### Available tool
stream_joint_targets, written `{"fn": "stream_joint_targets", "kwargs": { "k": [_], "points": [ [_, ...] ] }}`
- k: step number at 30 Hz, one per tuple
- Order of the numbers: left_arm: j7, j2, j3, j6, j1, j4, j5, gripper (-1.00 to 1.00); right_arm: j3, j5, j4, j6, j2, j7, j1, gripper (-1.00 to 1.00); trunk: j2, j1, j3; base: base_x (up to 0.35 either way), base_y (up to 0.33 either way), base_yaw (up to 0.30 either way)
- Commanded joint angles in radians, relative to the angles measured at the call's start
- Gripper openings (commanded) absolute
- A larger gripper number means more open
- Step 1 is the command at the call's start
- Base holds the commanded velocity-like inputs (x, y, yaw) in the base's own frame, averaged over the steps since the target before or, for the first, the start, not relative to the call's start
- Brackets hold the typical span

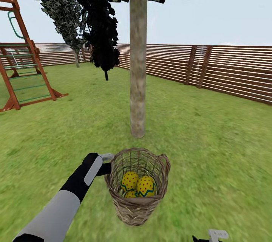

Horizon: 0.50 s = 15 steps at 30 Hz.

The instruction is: Take the three Easter eggs out of the wicker basket on the lawn in the garden, then place them on the lawn next to a single tree (choose any tree) so that all three eggs are next to the same tree and none are left in the basket.

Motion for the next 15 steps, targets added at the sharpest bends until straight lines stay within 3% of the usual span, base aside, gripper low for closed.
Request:
{"fn": "stream_joint_targets", "kwargs": {
  "k": [1, 15],
  "points": [
    [0.011, 0.0, -0.002, -0.001, -0.001, -0.001, 0.016, -1.0, -0.009, 0.008, 0.003, -0.005, -0.001, 0.002, -0.001, 1.0, -0.002, 0.001, -0.002, 0.329, 0.0, 0.0],
    [0.011, 0.0, 0.013, -0.001, -0.001, -0.001, 0.016, -1.0, -0.009, 0.008, 0.003, -0.005, -0.001, 0.002, -0.001, 1.0, -0.002, 0.001, -0.002, 0.329, 0.0, 0.001]
  ]
}}
